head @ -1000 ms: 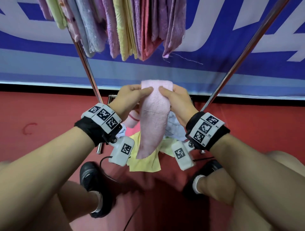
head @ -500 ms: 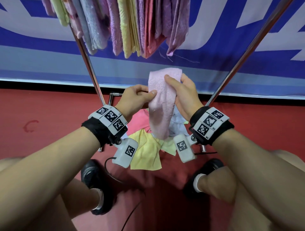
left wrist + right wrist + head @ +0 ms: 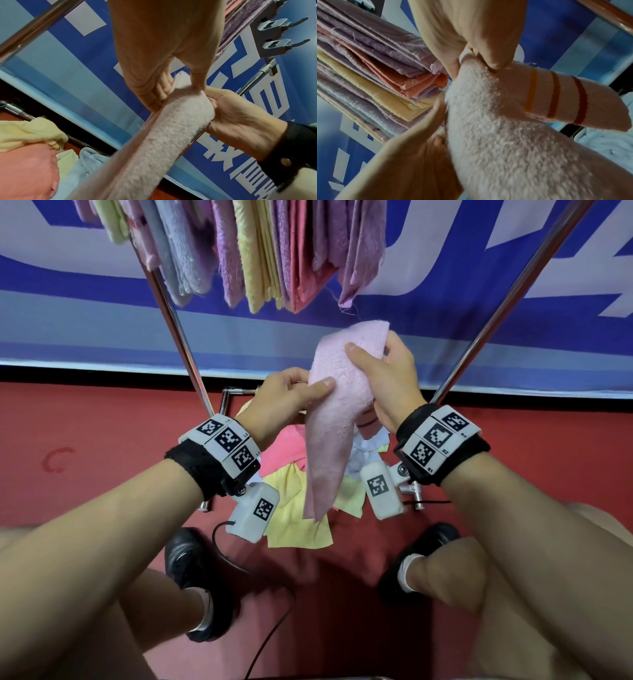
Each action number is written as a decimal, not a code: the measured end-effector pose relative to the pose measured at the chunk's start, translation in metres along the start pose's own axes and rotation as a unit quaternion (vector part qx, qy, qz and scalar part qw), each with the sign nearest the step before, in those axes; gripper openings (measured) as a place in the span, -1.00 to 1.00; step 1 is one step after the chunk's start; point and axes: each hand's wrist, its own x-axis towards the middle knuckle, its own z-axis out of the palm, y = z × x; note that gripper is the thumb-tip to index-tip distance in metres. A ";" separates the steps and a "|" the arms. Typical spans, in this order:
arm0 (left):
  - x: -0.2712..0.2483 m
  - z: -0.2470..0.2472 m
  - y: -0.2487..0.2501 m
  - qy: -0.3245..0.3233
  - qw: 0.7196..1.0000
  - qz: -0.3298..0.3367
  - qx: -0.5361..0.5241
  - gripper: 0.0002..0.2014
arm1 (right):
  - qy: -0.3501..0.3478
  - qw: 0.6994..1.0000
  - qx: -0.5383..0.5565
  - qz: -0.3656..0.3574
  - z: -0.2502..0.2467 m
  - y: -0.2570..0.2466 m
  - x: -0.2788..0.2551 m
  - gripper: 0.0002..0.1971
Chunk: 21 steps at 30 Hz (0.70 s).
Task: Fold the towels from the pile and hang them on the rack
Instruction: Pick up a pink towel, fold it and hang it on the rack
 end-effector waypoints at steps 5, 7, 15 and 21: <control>-0.002 0.002 -0.001 -0.021 0.999 -0.001 0.034 -0.74 | 0.008 0.999 -0.020 0.026 -0.008 -0.005 0.006 -0.69; -0.002 0.004 0.002 0.002 1.000 0.016 0.025 -0.73 | -0.023 0.997 0.005 0.080 -0.007 -0.006 0.005 -0.45; 0.009 -0.019 0.019 0.071 0.997 0.008 -0.006 -0.77 | -0.144 0.976 -0.032 0.158 0.007 0.014 -0.018 -0.64; 0.008 -0.020 0.016 0.133 0.985 0.078 0.082 -0.79 | -0.095 0.988 -0.039 0.113 0.014 0.014 -0.012 -0.71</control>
